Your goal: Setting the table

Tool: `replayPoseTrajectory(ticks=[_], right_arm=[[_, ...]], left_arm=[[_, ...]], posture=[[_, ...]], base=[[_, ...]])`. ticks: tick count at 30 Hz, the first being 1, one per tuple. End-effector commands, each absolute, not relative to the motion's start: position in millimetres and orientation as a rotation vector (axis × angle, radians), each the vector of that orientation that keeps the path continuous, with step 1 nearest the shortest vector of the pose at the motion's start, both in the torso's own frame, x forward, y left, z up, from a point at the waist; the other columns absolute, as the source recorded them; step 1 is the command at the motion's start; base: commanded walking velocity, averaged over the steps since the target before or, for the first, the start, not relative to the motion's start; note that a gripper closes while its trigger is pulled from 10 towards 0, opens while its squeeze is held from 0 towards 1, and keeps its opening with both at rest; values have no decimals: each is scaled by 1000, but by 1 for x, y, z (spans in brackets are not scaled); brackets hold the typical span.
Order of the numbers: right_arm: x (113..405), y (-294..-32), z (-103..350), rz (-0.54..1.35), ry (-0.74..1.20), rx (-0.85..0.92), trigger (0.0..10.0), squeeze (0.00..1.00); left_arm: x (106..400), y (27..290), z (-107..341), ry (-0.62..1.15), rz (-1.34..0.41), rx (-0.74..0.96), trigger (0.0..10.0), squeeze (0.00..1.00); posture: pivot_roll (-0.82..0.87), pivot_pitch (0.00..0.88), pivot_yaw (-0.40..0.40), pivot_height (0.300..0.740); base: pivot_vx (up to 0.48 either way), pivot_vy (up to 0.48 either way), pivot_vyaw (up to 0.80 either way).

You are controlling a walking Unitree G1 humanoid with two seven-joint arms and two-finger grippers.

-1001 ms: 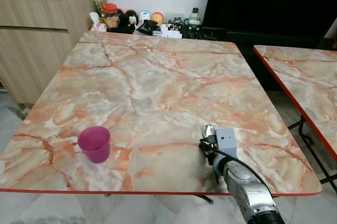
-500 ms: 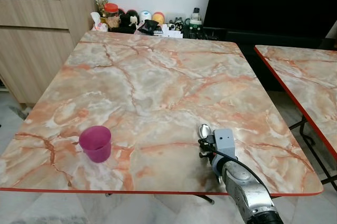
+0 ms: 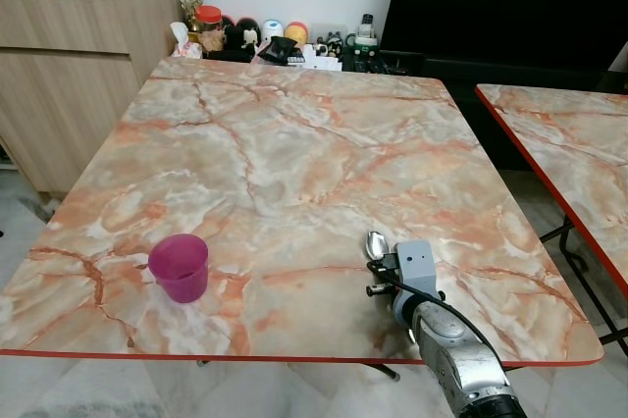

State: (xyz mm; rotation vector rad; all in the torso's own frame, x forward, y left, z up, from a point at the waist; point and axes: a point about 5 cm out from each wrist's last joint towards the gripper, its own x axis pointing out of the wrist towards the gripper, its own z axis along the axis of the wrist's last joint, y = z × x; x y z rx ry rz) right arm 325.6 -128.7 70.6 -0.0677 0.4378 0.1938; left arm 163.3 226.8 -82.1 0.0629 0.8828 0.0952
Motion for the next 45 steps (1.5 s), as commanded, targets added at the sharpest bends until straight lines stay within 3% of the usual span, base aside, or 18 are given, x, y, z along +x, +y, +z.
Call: replayPoseTrajectory(ticks=[1,2,6,14,25,45], right_arm=[[311,-152,43,96,569,-87,6314,0],[311,-152,43,91,565,-82,10000,0],[311,-153,43,85,561,-75,10000,0],[327,-164,91,-46,217,-12,10000,0],[325,-178,142,-113,-41,-19,10000,0],[320,-175,165,-118,-205,-66,10000,0]], left_arm=[[155,227,-86,921,95,60,10000,0],[155,227,-86,920,94,62,10000,0],[156,227,-86,921,91,64,10000,0],[155,230,-86,925,93,77,10000,0],[159,227,-85,917,82,87,10000,0],[176,232,-77,889,69,117,10000,0]], posture=[[64,107,-82,740],[64,107,-82,740],[65,106,-79,740],[57,105,-71,740],[42,69,-70,740],[38,0,-42,740]], base=[[0,0,0],[0,0,0],[0,0,0],[0,0,0],[0,0,0],[0,0,0]])
